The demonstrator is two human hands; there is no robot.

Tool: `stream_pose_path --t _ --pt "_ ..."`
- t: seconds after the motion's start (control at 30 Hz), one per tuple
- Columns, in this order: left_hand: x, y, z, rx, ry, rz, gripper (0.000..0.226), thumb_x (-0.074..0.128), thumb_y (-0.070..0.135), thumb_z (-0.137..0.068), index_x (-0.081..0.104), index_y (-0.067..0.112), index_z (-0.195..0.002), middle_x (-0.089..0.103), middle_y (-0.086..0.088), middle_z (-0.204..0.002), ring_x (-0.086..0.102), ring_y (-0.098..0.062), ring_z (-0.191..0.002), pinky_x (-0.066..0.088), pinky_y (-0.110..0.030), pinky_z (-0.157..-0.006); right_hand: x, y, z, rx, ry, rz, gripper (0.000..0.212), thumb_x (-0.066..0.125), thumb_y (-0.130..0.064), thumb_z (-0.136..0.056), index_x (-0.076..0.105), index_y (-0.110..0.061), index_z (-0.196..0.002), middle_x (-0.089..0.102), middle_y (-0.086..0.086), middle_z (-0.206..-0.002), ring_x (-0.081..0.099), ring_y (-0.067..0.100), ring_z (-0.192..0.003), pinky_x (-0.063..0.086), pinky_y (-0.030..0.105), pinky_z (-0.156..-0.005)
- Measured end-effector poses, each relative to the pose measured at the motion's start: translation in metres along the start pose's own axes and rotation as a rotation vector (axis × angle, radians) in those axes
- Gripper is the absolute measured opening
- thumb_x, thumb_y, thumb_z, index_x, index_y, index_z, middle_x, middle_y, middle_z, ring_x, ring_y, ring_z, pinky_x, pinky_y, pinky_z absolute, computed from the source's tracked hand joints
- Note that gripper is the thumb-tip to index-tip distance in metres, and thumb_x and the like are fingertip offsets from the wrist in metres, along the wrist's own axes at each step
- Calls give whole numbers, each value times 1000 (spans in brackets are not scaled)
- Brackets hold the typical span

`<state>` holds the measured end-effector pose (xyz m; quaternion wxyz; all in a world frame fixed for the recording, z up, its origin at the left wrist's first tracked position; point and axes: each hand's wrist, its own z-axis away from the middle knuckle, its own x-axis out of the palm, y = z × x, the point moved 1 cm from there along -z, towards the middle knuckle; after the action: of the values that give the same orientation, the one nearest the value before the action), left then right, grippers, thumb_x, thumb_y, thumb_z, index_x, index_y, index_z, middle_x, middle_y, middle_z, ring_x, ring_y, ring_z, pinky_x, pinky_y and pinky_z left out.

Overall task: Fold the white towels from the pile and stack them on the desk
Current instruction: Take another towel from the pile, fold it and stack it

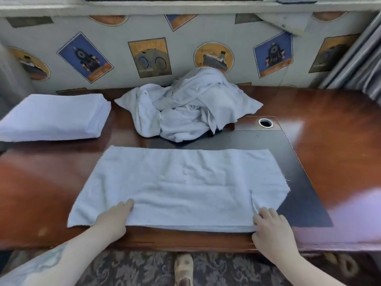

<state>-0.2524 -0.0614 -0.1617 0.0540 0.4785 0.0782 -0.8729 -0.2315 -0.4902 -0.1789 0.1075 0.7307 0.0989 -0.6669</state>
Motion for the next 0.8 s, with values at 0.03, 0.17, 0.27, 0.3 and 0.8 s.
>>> stream_pose_path --t 0.03,0.17,0.27,0.3,0.8 --pt "-2 1 3 -28 -78 -35 68 44 9 -86 17 24 -147 42 2 -136 50 -21 -121 46 -32 -94 -2 0 6 19 12 -22 37 76 -8 -32 49 -13 -56 45 4 -67 45 30 -59 34 34 -46" --pt "-46 35 2 -53 -351 -171 59 56 16 -82 39 6 -138 56 -6 -130 60 -23 -109 51 -31 -87 -7 -2 26 131 76 -130 21 70 -17 -48 49 -13 -48 42 0 -59 45 27 -58 27 31 -52" --pt "-69 102 -9 74 -146 5 31 47 24 -88 52 21 -119 57 4 -119 57 -19 -97 43 -27 -75 -19 -12 10 252 222 -245 25 46 -25 -71 54 -15 -50 48 -2 -63 47 25 -61 28 29 -57" --pt "-69 128 -11 130 -53 96 31 44 25 -90 50 25 -121 55 6 -121 56 -18 -102 41 -28 -77 -23 -18 1 234 230 -291 25 45 -23 -75 60 -17 -57 55 -3 -69 52 24 -66 32 30 -59" --pt "-33 309 -65 499 157 92 66 25 46 -102 -9 28 -154 -27 -1 -159 -26 -27 -146 -10 -58 -114 -11 -14 2 736 -11 -296 63 66 -2 -75 56 -19 -134 41 8 -151 37 29 -141 35 47 -108"
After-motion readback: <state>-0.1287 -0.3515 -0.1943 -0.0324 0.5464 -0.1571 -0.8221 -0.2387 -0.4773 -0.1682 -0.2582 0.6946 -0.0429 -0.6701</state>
